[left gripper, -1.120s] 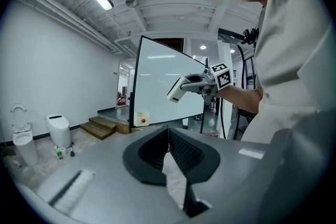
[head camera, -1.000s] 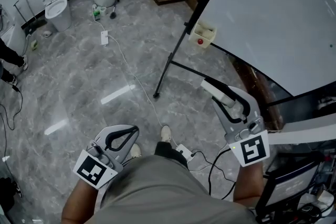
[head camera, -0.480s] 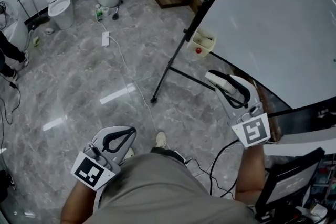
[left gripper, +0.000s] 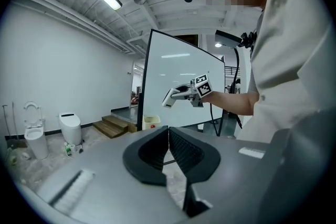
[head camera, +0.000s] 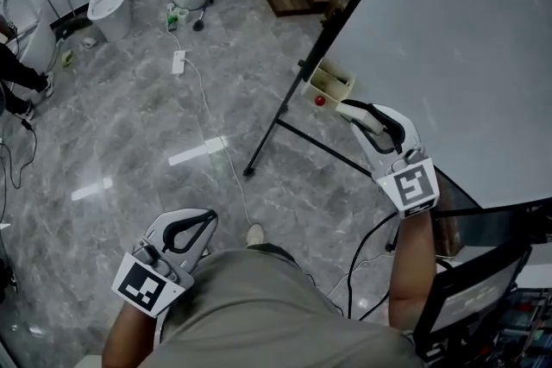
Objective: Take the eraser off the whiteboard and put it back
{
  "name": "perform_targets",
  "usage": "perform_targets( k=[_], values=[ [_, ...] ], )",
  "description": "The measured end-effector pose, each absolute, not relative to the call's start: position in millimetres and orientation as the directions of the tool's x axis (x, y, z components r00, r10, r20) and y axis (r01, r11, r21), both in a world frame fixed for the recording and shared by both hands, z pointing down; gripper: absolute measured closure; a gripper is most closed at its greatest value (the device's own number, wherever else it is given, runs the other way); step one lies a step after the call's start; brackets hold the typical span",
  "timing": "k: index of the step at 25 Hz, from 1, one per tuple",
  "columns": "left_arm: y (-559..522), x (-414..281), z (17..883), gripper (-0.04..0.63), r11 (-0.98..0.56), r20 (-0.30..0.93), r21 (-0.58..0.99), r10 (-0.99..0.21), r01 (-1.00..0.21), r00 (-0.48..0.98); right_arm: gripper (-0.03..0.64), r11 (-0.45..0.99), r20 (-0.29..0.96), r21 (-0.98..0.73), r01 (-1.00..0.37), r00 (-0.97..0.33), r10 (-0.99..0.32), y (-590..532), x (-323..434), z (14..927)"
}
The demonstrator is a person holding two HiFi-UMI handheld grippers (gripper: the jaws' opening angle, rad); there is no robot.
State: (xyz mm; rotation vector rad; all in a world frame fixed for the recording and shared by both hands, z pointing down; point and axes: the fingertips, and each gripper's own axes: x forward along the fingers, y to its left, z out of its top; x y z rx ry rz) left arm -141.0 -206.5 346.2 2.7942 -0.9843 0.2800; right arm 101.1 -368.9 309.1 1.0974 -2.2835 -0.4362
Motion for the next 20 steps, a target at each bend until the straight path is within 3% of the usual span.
perform_targets(
  k=[20],
  values=[
    [-247, -72, 363, 0.584, -0.666, 0.318, 0.088, -0.686, -0.741, 0.654, 0.453, 0.731, 0.456, 0.396, -0.555, -0.572, -0.682, -494, 164, 422]
  ],
)
